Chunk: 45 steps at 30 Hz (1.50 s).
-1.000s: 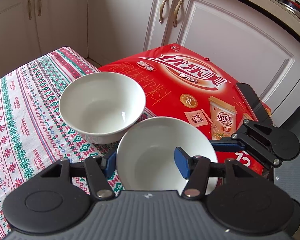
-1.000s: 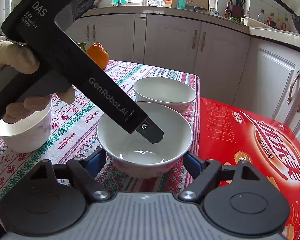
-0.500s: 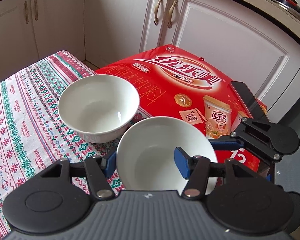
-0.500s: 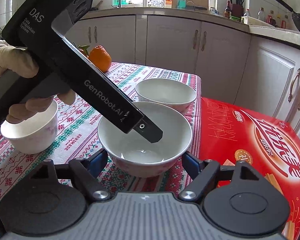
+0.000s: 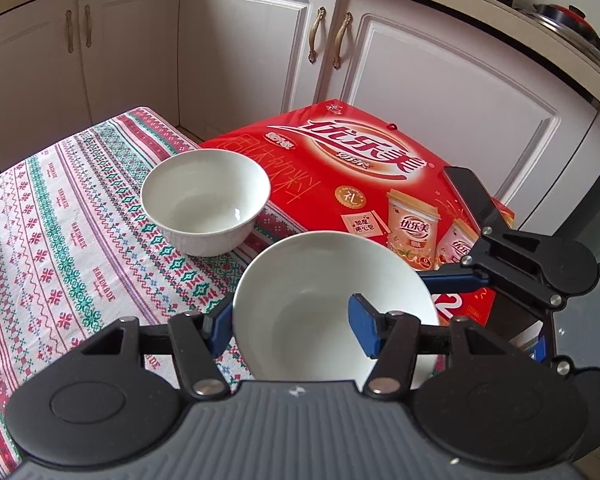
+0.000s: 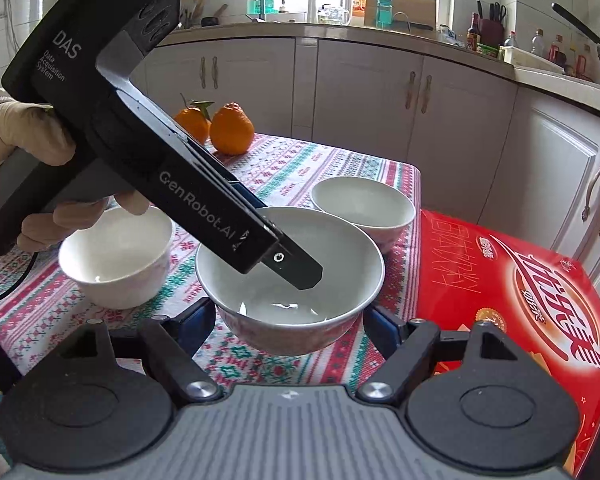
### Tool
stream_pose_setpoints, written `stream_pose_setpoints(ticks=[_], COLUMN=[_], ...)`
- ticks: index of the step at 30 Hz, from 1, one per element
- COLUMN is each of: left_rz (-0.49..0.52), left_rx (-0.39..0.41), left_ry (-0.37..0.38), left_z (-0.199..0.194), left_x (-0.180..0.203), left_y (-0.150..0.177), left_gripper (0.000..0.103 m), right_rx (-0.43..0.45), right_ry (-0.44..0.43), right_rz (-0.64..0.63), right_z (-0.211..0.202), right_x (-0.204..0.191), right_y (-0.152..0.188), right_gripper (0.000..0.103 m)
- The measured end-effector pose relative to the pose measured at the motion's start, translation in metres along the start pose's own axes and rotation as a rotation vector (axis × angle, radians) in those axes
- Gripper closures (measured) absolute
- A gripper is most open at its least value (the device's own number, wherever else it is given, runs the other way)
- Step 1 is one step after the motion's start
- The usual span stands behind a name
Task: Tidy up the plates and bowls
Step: 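Carry the gripped white bowl with the left tool over another white bowl, then lower the bowl into the other bowl and open the left tool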
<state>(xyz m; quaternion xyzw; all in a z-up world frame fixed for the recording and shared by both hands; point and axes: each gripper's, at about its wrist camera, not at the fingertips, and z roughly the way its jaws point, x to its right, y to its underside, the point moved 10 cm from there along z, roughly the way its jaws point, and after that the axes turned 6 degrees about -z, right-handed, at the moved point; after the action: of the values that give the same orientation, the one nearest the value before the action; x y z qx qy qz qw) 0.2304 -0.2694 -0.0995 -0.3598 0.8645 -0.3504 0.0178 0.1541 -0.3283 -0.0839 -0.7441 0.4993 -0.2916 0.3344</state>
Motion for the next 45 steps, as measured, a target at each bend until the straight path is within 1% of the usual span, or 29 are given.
stream_pose_setpoints(ticks=[9,22,32,45], left_rz=[-0.021,-0.067,-0.122,-0.178], left_rx=[0.048,0.108,0.13,0.122], left_ry=[-0.029,-0.097,-0.137,-0.148], left_z=[-0.041,-0.085,-0.103,-0.103], left_x=[-0.011,-0.043,-0.073,-0.094], left_y=[0.012,0.028,0.043,0.062], left_gripper=[0.045,0.045,0.045,0.045], right_rx=[0.023,0.043,0.036,-0.002], right_ry=[-0.026,-0.105,-0.161,-0.205], right_rz=[-0.054,-0.084,-0.106,-0.12], right_z=[-0.011,-0.002,0.014,0.034], right_x=[-0.032,-0.074,-0.101,-0.121], right_y=[-0.02,-0.044,-0.056,-0.057], right_gripper=[0.018,0.018,0.018,0.018])
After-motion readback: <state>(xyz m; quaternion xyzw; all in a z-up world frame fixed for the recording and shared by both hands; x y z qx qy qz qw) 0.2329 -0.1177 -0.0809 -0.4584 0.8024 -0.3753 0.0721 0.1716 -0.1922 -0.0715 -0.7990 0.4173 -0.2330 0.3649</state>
